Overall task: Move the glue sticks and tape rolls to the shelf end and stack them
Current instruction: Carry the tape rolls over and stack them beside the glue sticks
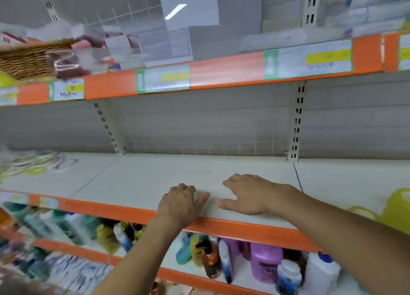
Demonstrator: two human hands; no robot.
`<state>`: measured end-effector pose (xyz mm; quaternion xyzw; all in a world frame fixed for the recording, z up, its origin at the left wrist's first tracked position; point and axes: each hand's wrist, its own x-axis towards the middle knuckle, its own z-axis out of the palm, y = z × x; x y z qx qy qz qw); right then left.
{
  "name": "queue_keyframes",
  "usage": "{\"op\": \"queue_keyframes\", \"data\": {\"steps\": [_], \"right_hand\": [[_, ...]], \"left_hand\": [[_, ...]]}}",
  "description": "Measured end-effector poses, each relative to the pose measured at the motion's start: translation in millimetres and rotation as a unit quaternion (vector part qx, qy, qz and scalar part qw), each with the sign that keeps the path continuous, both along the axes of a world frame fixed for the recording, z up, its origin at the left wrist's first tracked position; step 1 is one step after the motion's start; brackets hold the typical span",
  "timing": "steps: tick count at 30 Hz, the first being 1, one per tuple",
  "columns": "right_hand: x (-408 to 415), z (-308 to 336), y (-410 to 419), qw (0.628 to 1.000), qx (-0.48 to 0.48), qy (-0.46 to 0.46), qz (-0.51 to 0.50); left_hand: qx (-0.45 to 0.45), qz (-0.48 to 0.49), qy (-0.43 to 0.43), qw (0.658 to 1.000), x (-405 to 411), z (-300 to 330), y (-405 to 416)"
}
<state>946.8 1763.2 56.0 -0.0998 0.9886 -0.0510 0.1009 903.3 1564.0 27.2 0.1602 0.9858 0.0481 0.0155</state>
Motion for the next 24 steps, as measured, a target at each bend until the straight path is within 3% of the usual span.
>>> {"op": "queue_keyframes", "data": {"steps": [24], "right_hand": [[-147.9,-9.6,-274.5,0.991,-0.033,0.006,0.131]], "left_hand": [[0.001,0.152,-0.017,0.988,-60.6,23.2,-269.6]]}}
